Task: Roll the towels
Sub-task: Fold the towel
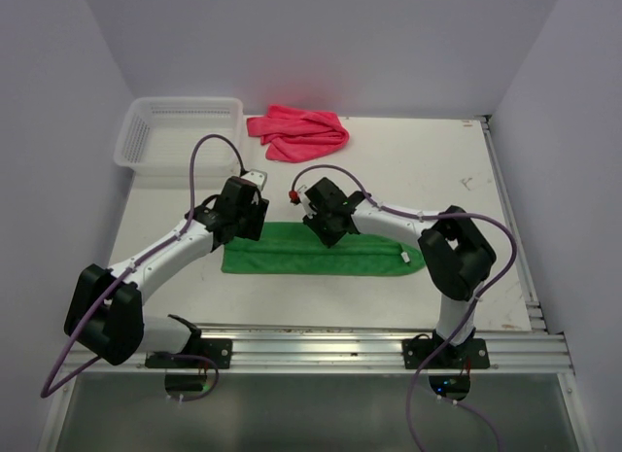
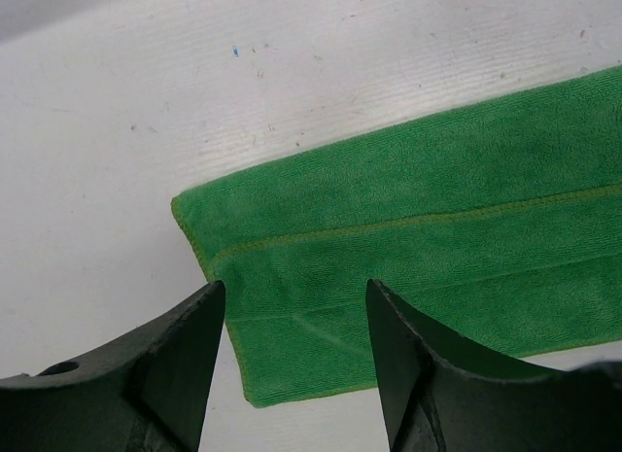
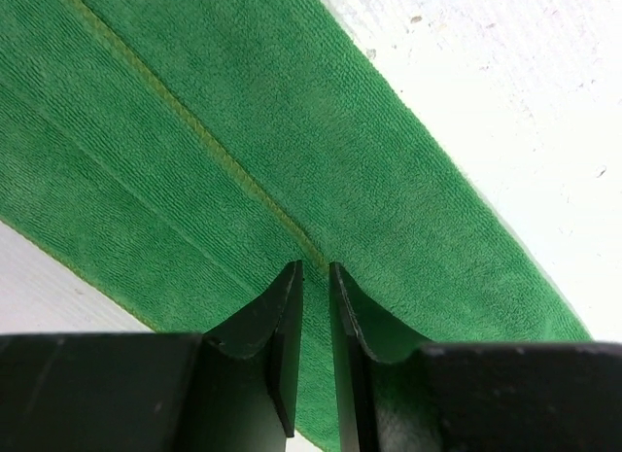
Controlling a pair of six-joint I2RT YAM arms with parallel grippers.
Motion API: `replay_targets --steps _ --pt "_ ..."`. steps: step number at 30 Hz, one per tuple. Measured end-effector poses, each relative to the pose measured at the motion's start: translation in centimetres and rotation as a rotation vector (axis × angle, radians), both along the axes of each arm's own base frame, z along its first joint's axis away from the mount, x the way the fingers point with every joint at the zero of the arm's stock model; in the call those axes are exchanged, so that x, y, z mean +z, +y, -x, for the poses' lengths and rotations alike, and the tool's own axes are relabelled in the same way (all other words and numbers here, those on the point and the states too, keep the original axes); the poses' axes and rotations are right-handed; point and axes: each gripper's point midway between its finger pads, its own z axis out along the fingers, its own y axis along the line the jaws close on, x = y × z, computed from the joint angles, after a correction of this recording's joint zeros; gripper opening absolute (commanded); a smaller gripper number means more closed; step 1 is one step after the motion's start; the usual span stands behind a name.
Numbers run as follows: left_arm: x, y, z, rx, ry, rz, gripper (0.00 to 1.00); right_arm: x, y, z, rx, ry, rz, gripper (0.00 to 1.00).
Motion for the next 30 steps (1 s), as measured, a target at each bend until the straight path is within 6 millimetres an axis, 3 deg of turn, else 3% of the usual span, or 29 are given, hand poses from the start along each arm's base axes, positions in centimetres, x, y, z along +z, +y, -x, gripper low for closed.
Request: replay_targets --steps 7,11,23,26,30 --pt "-0.2 -0.1 0.1 -0.004 0.009 0.001 0.64 -0.7 -0.5 0.5 0.0 0.017 0.016 0.21" --pt "-0.3 0.0 0.2 -0.004 0.015 -0.002 0.64 -0.7 -0.5 0.5 0.0 0.017 0.016 0.15" --pt "-0.4 -0.1 0.2 -0.006 0.017 0.0 0.65 -1.6 -0.6 0.6 0.001 0.032 0.03 0.2" --pt "-0.4 -0.1 0.2 -0.008 0.019 0.002 0.65 -1.8 -0.5 0.5 0.001 0.033 0.031 0.12" --pt "-0.4 -0.2 0.3 -0.011 0.021 0.004 0.65 -1.8 -0.5 0.5 0.0 0.033 0.03 0.11"
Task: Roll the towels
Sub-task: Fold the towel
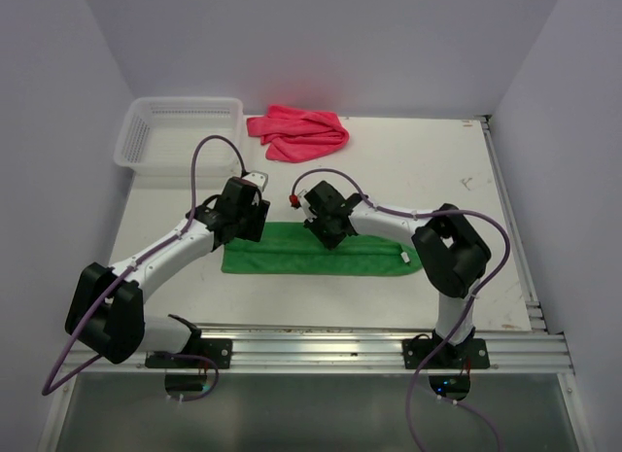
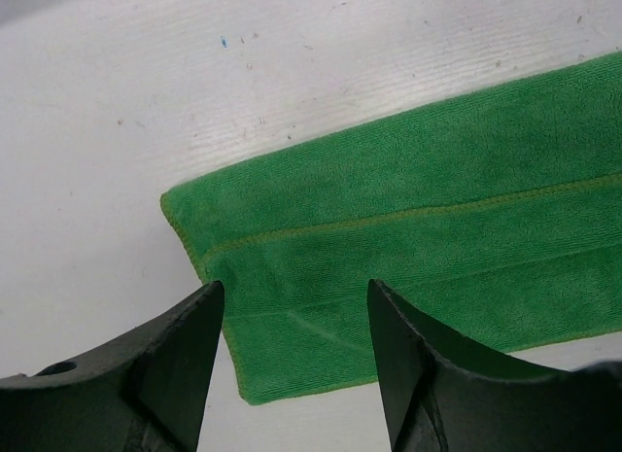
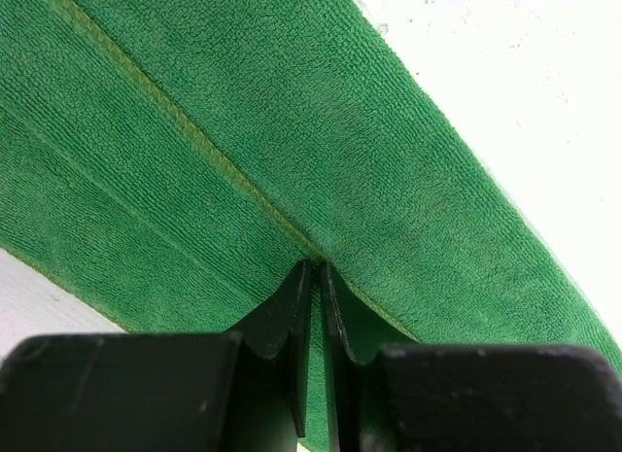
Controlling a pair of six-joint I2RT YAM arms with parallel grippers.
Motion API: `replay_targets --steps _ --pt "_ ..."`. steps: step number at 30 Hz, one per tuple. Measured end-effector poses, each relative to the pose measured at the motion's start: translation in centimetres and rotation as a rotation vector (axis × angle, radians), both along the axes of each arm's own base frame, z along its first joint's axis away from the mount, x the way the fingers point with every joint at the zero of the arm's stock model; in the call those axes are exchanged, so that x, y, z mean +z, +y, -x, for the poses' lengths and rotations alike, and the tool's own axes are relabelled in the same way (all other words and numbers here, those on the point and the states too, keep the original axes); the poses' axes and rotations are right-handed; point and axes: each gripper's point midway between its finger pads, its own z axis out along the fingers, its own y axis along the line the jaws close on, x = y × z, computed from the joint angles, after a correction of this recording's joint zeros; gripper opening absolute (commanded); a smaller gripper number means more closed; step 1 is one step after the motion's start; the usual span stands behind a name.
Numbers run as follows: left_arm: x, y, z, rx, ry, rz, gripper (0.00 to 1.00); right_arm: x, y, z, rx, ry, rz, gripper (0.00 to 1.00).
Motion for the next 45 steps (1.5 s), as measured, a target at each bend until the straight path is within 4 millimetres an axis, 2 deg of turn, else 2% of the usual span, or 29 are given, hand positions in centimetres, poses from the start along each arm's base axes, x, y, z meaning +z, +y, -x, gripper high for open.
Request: replay_targets --steps 11,14,15,20,34,45 --pt "-0.3 0.0 0.1 -0.002 0.011 -0.004 0.65 0.8 -0.1 0.1 -0.008 -0.007 -0.012 0.09" --pt "-0.4 -0.1 0.2 -0.005 0.015 -0.006 0.65 0.8 -0.2 0.5 -0.01 -0.005 -0.014 0.05" --pt "-0.4 -0.1 0.2 -0.006 0.016 -0.006 0.65 0.8 -0.2 0.7 -0.015 -0.002 -0.016 0.0" --pt "-0.4 -0.1 0.2 -0.007 0.017 -0.005 0.66 0.0 -0.1 1.9 -0.019 0.021 -0.01 0.0" --pt "-0.4 -0.1 0.2 -0.007 0.018 -0.006 0.66 1.6 1.0 3.2 0.005 0.007 -0.037 0.0" --pt "-0.4 -0.1 0.2 -0.007 0.018 -0.006 0.66 1.1 1.3 5.0 0.039 0.025 -0.021 0.0"
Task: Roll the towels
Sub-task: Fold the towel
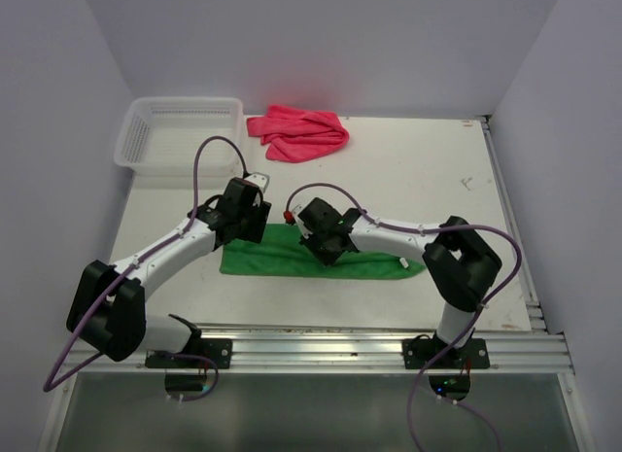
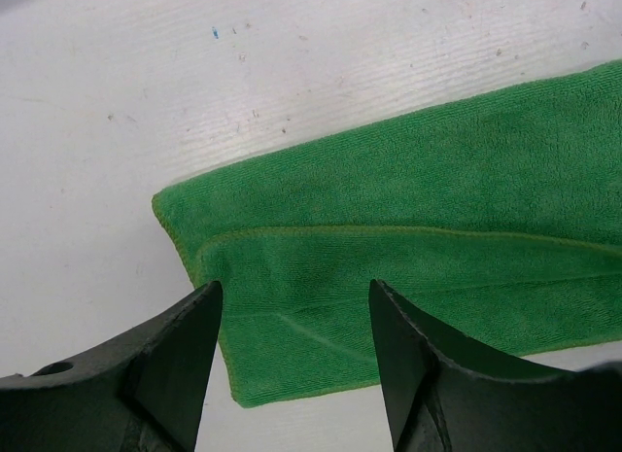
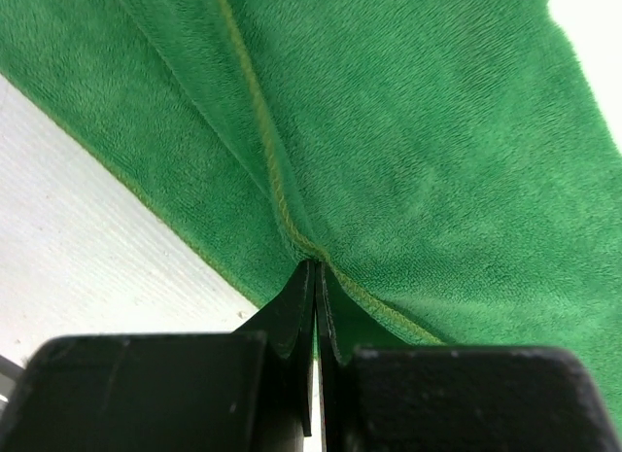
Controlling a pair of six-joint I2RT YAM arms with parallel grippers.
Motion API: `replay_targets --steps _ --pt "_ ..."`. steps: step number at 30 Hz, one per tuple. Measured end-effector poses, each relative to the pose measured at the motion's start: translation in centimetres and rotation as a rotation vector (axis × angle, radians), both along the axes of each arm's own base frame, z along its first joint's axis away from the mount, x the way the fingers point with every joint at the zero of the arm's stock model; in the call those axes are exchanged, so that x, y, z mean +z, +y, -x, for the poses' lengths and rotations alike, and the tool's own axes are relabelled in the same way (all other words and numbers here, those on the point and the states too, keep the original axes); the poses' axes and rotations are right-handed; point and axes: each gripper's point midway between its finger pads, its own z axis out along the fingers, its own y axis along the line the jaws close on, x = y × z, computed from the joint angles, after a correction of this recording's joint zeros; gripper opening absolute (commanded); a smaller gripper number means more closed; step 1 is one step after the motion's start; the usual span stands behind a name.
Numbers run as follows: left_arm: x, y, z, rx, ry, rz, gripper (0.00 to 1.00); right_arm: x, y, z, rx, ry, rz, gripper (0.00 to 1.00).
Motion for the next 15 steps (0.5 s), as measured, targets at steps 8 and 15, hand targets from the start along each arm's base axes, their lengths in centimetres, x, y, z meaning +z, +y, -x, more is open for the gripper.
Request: replay_targets --steps 8,15 --pt "0.0 0.0 0.1 -0.003 0.003 -0.002 0.67 -0.8 -0.4 1.1 0.007 0.021 0.022 0.0" --pt "-0.1 -0.2 0.2 -0.007 0.005 -0.003 0.67 -1.2 -0.5 1.4 0.011 0.024 0.025 0.04"
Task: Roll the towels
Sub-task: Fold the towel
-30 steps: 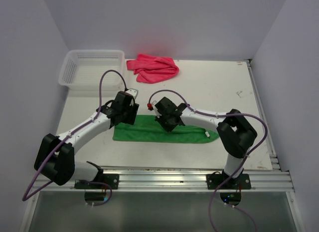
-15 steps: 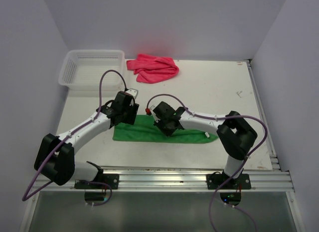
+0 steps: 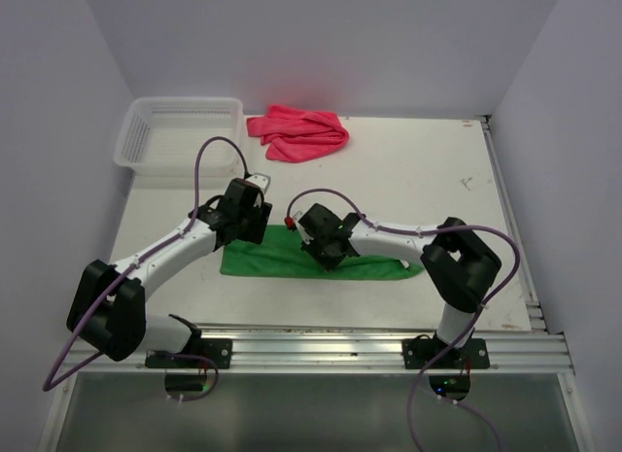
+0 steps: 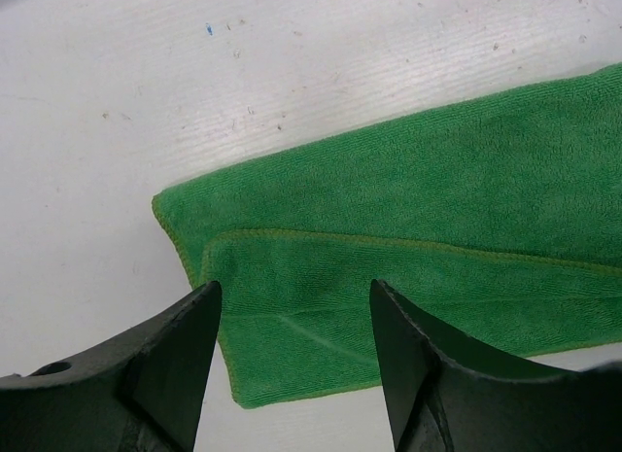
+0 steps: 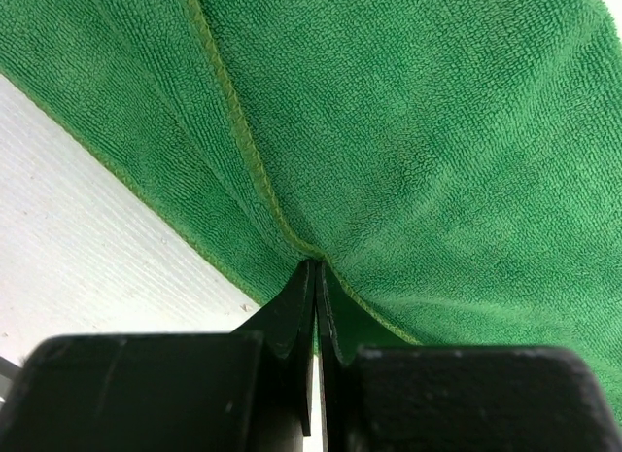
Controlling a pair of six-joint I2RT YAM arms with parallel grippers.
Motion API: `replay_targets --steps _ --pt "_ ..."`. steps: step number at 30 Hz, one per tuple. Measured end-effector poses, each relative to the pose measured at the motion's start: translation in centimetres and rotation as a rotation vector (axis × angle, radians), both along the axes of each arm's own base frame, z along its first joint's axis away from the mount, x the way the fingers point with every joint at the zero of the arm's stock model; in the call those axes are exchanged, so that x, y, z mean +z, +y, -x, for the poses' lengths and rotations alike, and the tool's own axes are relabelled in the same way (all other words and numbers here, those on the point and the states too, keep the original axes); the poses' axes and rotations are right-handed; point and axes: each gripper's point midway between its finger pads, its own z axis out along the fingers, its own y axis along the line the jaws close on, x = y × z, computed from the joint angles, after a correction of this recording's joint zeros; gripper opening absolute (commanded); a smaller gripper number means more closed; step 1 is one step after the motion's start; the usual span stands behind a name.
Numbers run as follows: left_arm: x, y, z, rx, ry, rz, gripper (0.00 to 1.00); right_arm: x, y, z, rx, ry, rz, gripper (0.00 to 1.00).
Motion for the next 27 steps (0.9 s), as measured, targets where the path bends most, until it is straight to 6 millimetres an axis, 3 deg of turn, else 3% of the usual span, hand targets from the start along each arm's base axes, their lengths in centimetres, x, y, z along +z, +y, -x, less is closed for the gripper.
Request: replay_targets --steps 11,12,13,15,19,24,27 --pt "0.0 0.1 0.0 0.004 0.0 -0.003 0.69 0.4 0.4 0.8 0.007 0.018 -0.035 0.23" --pt "0.1 0.1 -0.1 0.006 -0.006 -0.003 0.7 0.6 0.5 1.0 0.012 0.024 -0.047 0.27" --pt "0.4 0.2 -0.1 0.01 -0.016 -0.001 0.71 1.0 0.7 1.3 0.017 0.031 -0.066 0.36" --pt "1.4 0.2 -0.2 0.015 -0.05 0.013 0.76 2.1 1.3 1.7 0.03 0.042 -0.112 0.41" --pt "3.7 0.4 -0.6 0.034 -0.129 0.061 0.77 4.3 2.5 2.0 0.052 0.036 -0.198 0.4" --pt "3.5 1.1 -0.9 0.08 -0.117 0.096 0.76 6.4 4.8 1.3 0.059 0.027 -0.285 0.32" --pt "3.9 2.0 -1.2 0.133 -0.127 0.118 0.76 7.6 7.6 0.2 0.073 0.038 -0.353 0.32"
